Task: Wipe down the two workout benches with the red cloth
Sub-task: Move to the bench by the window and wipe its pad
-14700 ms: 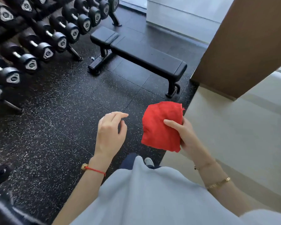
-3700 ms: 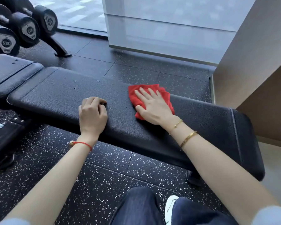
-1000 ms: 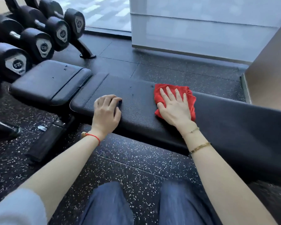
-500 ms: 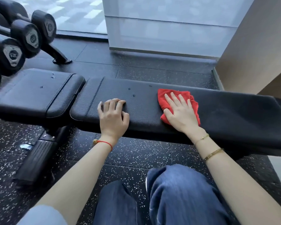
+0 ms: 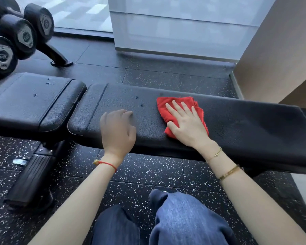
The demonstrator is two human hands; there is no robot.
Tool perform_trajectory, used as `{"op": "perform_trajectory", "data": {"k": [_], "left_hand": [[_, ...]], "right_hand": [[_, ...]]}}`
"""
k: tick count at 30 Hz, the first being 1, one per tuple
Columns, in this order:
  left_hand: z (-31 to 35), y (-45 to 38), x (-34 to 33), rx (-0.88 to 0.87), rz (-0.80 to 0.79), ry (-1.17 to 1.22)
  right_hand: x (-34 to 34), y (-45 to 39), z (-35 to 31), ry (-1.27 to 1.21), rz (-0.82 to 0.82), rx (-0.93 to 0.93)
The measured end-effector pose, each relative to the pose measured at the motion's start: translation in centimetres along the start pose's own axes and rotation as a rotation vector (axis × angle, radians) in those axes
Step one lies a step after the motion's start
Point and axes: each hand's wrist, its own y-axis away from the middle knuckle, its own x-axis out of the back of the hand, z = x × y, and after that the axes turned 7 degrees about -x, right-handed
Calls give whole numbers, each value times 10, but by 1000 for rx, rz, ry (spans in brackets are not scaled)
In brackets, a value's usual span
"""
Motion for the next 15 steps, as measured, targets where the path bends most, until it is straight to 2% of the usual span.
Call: {"op": "perform_trajectory", "data": {"k": [6,12,15], "left_hand": [[3,0,1,10,-14,-1],[2,1,0,9,-3,-14],[1,1,1,3,-6,-11]], "right_hand": [[0,-24,3,28,19,-182],[-2,-5,-4,15,-3,-29],[1,12,3,8,-2,-16]]}}
